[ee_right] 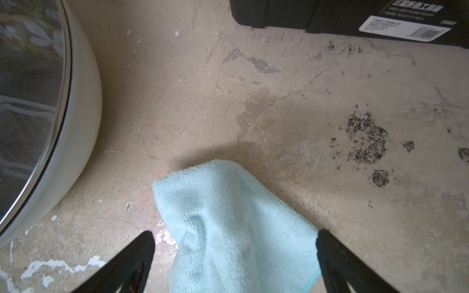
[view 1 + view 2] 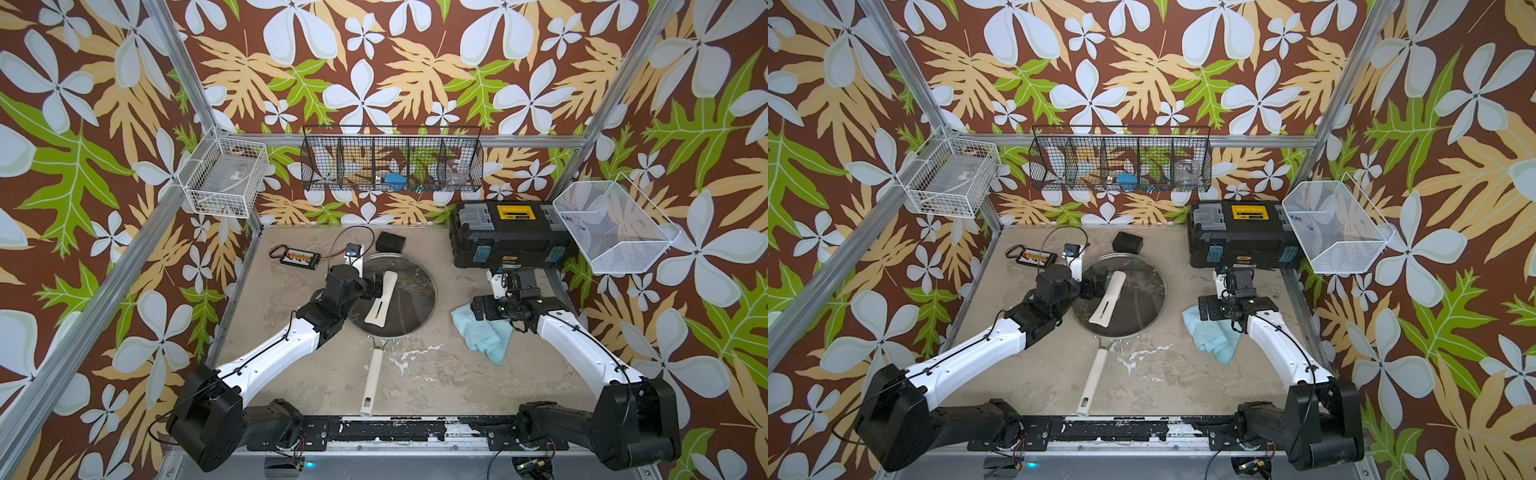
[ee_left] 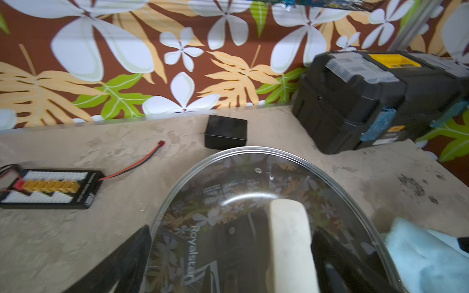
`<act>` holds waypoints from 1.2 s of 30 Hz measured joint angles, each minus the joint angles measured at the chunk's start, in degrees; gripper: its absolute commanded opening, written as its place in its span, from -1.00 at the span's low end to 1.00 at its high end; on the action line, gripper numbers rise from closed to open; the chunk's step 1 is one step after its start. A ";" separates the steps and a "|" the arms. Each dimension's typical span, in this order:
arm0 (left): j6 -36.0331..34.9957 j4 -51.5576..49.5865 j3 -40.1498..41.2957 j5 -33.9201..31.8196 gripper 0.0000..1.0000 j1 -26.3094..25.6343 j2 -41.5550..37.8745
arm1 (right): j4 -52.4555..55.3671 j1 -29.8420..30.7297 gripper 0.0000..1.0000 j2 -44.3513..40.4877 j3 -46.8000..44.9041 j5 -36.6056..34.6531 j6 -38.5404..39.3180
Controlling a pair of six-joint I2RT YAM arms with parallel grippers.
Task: Wipe the pot lid with a cloth
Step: Place the pot lid on the cooking pot, then reset both arms
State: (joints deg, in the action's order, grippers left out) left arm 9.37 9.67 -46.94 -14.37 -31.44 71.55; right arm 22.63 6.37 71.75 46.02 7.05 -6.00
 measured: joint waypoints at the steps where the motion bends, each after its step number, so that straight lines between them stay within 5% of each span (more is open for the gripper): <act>1: -0.57 0.74 0.90 1.16 1.00 1.05 -0.72 | -2.08 -0.07 1.00 -0.42 -1.33 0.00 -0.15; 12: 1.09 14.36 13.99 11.63 1.00 16.04 -6.16 | -31.67 -3.06 1.00 -2.75 -13.70 -7.23 -1.77; 24: -0.35 29.46 21.86 9.86 1.00 28.17 1.33 | -63.80 -6.29 1.00 3.34 -26.88 -14.95 0.04; 36: -4.94 36.28 24.02 9.92 1.00 29.77 4.44 | -76.98 -7.82 0.99 9.73 -28.98 -13.03 -0.17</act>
State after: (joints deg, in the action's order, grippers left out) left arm 4.43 45.95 -22.92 -4.45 -1.67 75.99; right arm -54.35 -1.45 81.47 17.04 -5.98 -6.17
